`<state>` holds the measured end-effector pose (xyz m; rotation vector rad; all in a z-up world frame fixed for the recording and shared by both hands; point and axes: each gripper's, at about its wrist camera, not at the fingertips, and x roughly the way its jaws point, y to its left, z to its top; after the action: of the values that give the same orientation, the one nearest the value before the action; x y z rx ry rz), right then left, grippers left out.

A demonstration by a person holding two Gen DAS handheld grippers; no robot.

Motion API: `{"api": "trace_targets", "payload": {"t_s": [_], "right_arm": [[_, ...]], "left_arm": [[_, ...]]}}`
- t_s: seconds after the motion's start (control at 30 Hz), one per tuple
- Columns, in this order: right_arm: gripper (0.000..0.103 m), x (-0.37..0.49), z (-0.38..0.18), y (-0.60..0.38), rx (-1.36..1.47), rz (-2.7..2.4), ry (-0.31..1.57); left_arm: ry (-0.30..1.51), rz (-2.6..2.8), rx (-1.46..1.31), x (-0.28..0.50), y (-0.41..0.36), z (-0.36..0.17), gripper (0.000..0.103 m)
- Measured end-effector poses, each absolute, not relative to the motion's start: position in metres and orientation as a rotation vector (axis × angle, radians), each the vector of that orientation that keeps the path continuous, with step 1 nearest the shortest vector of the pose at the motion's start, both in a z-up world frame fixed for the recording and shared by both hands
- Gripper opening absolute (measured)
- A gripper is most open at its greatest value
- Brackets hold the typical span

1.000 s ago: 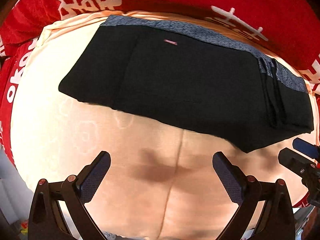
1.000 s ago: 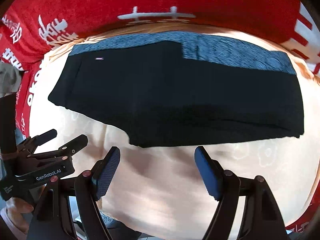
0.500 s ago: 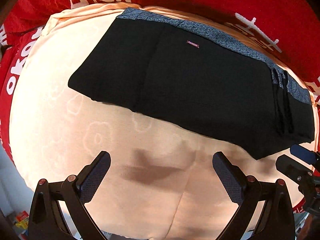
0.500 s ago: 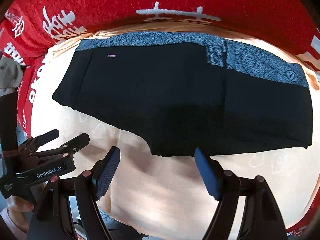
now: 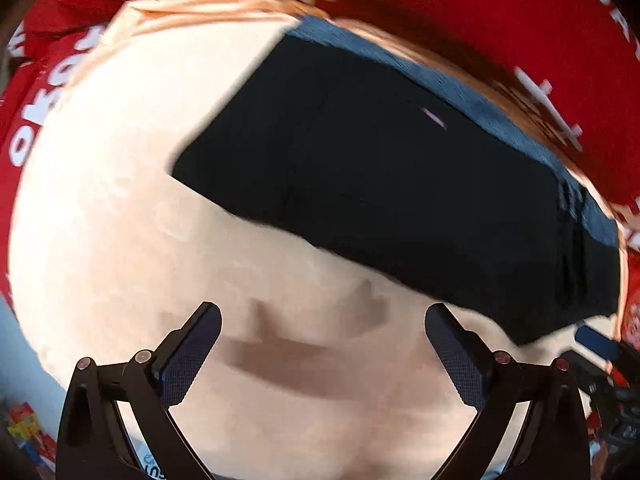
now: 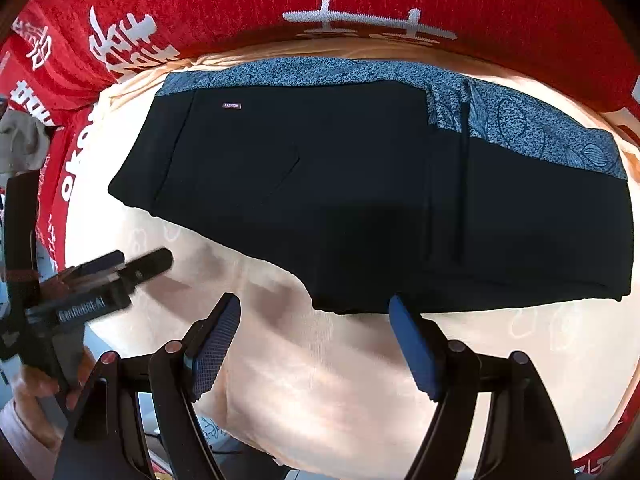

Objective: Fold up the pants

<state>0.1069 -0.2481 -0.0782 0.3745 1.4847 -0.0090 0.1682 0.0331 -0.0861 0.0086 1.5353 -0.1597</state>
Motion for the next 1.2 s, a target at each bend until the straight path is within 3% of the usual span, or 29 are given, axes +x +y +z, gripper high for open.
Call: {"api": "trace_targets", "payload": {"t_s": [0.17, 0.67, 1.07, 1.2], "right_arm": [[0.080, 0.106, -0.078, -0.245, 0.371, 0.003, 1.486], [0.080, 0.105, -0.091, -0.235, 0.377, 0.043, 1.506], [0.080, 0.108, -0.093, -0.228, 0.356, 0.071, 1.508], [0.080, 0.109, -0.083, -0.231, 0.350, 0.068, 1.476]], "left_arm": [[1.502, -0.136, -0.064, 0.189, 0.058, -0.086, 0.102], [1.365, -0.294, -0.691, 0.205, 0.079, -0.123, 0.102], [1.255, -0.327, -0.739, 0.212, 0.065, -0.119, 0.102], [1.317, -0.250, -0.709, 0.223, 0.054, -0.138, 0.102]]}}
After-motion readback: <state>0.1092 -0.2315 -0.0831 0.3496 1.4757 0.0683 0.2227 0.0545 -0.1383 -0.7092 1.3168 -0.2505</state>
